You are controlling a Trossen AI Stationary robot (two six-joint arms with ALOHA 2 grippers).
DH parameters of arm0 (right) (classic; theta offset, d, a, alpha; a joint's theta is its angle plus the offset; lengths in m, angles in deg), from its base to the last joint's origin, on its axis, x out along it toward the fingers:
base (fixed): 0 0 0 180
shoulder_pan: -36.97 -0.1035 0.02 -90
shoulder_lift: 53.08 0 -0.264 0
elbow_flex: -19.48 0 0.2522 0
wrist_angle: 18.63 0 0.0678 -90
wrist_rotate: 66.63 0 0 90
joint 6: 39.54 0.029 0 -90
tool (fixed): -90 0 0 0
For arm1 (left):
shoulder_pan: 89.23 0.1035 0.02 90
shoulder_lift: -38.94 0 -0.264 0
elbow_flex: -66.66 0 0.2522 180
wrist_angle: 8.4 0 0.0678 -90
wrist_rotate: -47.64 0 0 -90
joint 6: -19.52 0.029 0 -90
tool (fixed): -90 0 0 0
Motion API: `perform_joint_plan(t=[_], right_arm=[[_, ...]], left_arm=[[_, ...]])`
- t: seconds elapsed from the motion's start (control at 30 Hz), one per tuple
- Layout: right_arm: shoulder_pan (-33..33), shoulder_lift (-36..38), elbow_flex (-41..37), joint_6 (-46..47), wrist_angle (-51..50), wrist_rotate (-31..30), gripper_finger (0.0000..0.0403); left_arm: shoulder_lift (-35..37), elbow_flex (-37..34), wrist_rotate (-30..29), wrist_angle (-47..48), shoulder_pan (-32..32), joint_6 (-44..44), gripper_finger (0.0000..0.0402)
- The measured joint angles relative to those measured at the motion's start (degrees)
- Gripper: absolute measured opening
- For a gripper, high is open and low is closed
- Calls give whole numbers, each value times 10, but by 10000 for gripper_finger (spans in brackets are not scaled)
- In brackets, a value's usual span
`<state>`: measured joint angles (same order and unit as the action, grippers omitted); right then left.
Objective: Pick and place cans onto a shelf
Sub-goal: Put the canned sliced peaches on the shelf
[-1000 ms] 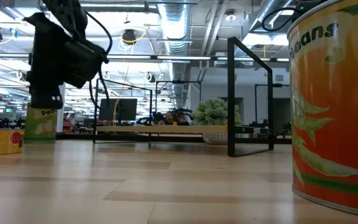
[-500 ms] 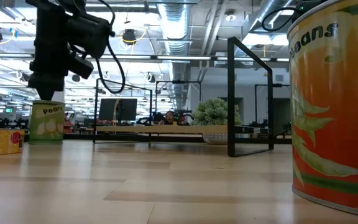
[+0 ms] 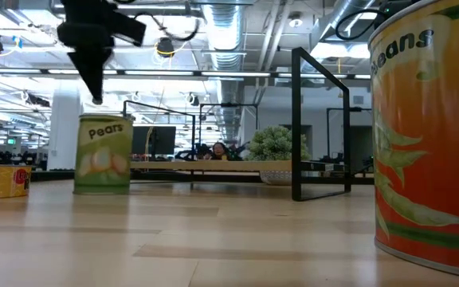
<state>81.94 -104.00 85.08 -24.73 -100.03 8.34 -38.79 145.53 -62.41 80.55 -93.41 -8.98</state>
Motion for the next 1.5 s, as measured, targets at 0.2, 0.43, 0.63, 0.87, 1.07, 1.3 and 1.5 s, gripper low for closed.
perform_joint_plan(t=[0.2,0.43,0.63,0.87,1.07,1.3,1.5], right_arm=[[0,0,0,-5,-1,0,67],[0,0,0,-13,-62,2,67],[2,-1,-30,46,-15,6,67],[2,-67,-85,91,93,-15,67],[10,-140,-85,81,138,-32,67],[17,-205,-85,75,151,-27,67],[24,-228,-85,77,164,-3,89]], left_arm=[[5,-9,47,134,-32,-137,0],[6,-32,123,61,-102,-149,0],[57,-91,86,-1,-124,-227,0],[130,-99,16,-10,-123,-259,0],[175,-99,-31,-10,-123,-268,0],[189,-99,-43,-12,-123,-269,0],[189,-99,-45,-12,-122,-256,0]])
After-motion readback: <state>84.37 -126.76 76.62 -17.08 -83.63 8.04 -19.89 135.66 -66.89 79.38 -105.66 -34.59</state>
